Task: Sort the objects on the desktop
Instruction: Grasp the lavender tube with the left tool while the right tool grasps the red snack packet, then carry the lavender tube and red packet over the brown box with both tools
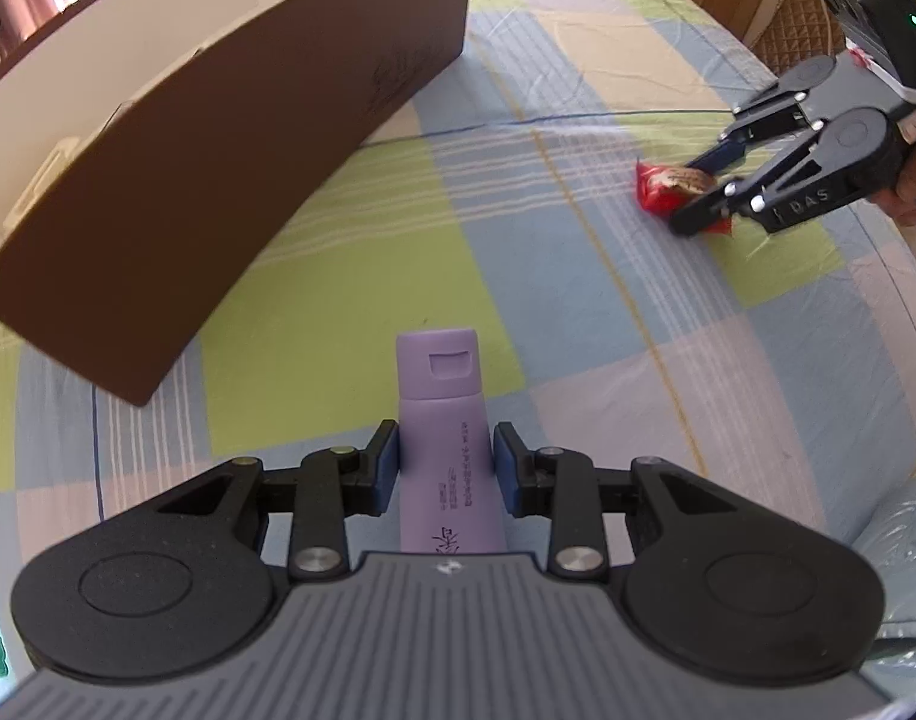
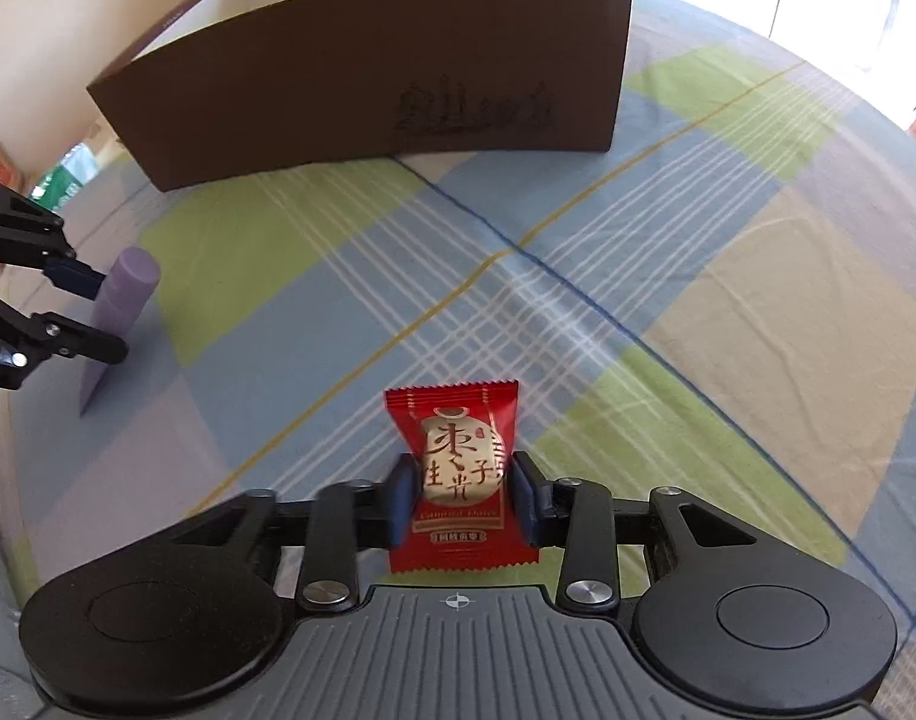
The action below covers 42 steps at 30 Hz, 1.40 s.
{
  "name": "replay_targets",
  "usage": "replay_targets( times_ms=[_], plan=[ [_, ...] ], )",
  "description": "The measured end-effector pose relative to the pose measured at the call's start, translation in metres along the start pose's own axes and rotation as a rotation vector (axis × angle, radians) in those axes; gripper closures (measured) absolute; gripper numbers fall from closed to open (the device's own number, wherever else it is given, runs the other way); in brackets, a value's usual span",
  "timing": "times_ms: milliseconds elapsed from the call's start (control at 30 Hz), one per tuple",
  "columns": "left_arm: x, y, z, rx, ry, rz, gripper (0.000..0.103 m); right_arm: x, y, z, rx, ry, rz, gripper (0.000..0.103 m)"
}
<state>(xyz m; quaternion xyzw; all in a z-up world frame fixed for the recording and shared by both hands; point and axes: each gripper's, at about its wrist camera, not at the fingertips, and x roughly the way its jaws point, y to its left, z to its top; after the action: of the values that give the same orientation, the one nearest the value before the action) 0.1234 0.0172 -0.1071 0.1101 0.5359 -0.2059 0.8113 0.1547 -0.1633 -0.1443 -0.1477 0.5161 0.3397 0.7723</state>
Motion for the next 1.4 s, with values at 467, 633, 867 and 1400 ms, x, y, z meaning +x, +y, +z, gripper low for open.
replay_targets(
  times_ms=[467, 633, 867, 1400],
  plan=[
    [-0.034, 0.031, -0.009, 0.018, -0.019, -0.007, 0.075, -0.025, 0.043, 0.007, 0.132, -0.035, 0.088, 0.070],
    [-0.052, 0.045, -0.011, 0.034, -0.042, 0.001, 0.075, -0.026, 0.056, 0.020, 0.131, -0.051, 0.087, 0.070],
    [-0.074, 0.060, -0.011, 0.061, -0.076, -0.008, 0.075, -0.027, 0.071, 0.038, 0.128, -0.075, 0.087, 0.070],
    [-0.138, 0.093, 0.015, 0.189, -0.216, 0.006, 0.075, -0.043, 0.082, 0.071, 0.153, -0.126, 0.057, 0.070]
  ],
)
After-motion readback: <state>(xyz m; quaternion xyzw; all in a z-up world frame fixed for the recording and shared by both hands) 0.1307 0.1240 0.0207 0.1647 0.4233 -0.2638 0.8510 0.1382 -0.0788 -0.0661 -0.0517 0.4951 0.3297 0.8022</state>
